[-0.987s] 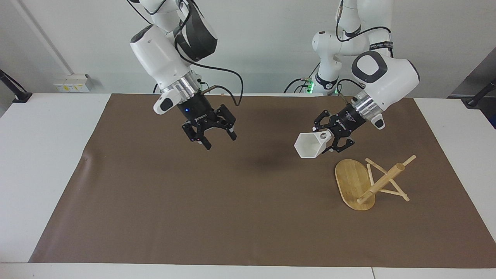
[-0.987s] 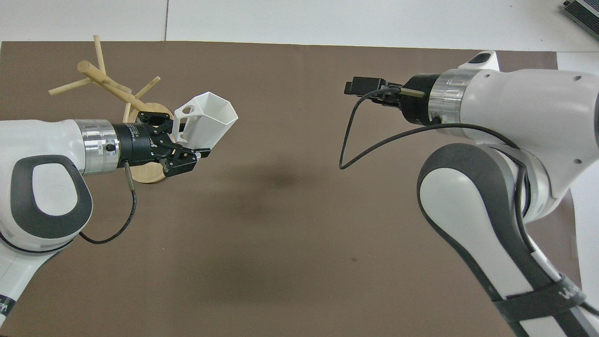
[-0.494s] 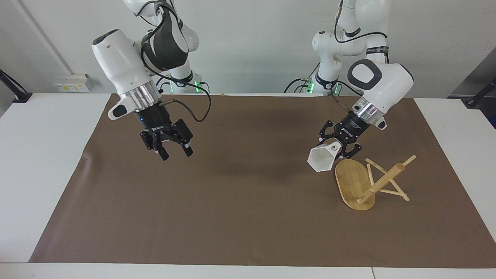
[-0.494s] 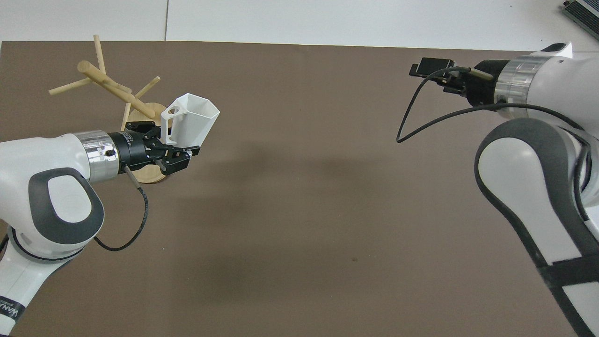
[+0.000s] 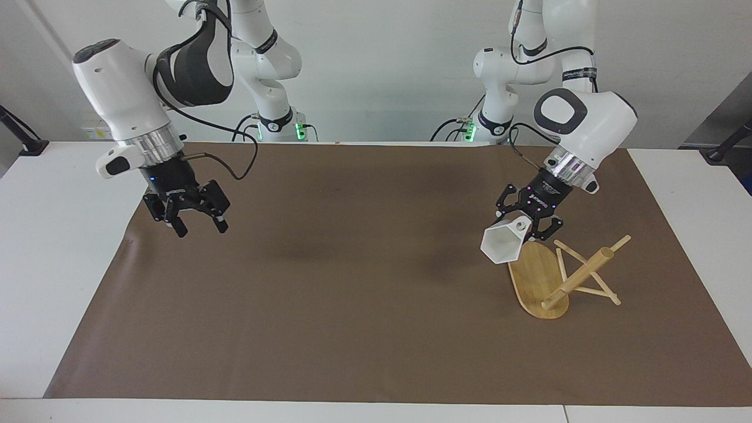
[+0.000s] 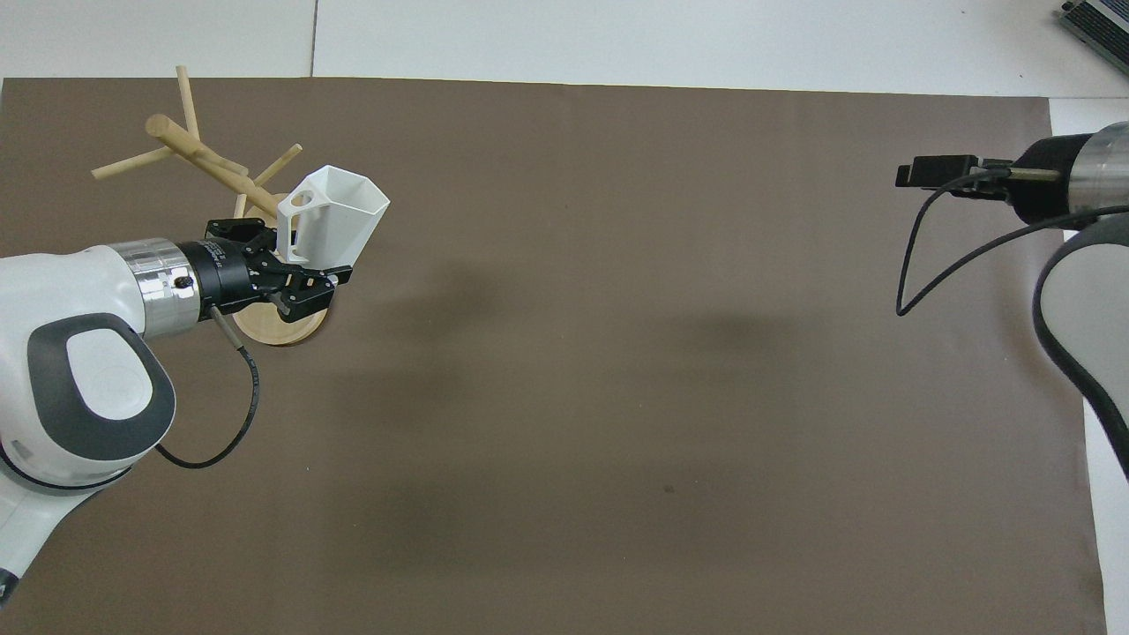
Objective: Hang cup on rack
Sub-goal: 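Open the right gripper and withdraw it while the left gripper lifts, then lower the cup handle onto a rack peg with the left gripper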
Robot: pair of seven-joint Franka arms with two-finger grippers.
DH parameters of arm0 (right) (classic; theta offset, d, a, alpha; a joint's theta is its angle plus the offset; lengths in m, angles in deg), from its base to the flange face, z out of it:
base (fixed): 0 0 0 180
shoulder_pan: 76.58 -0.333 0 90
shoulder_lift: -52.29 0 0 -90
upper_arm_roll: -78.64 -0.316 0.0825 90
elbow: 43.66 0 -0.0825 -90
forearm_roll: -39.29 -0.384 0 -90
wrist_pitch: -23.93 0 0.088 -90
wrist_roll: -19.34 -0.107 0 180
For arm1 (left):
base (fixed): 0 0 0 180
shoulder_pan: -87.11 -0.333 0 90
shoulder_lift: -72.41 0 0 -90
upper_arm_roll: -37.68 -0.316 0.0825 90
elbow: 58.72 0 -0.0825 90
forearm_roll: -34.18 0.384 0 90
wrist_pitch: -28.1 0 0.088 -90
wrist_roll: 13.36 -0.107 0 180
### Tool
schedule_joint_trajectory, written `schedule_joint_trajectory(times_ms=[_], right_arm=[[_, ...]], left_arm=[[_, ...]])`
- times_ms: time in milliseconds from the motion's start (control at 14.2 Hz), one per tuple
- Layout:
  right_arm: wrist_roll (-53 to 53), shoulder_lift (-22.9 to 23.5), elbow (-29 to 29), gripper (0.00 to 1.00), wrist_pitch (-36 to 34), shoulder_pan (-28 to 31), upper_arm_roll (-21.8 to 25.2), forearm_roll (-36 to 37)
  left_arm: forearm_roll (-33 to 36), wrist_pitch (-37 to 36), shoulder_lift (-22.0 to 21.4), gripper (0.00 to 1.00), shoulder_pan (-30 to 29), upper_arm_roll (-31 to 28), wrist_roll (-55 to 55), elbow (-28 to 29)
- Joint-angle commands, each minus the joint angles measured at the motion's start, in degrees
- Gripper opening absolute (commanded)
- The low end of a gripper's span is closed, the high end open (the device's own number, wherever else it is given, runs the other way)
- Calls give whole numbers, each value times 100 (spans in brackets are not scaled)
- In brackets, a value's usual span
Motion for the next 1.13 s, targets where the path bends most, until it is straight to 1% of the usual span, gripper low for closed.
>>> schedule_joint_trajectory(times_ms=[0,212,282,423,494,705,1058], right_arm=[[219,-239,176,100,-348,2,218,422],[255,-318,176,100,-603,2,455,493],[255,-353,167,100,-726,2,526,484],[220,-415,159,100,-946,2,561,493],[228,-433,159,100,-1008,2,561,510],[228,-442,124,100,-1358,-15,553,1001],[193,-433,-25,100,-1982,-24,544,1020]], left_arm=[[274,50,-58,0,-116,54,91,-81],[274,50,-49,0,-143,45,74,-126],[274,67,-40,0,-265,54,65,-126],[274,163,-5,0,-292,45,65,-135],[274,347,30,0,-284,54,74,-135],[274,463,118,0,-266,54,135,-213],[274,708,206,0,-222,54,337,-222]])
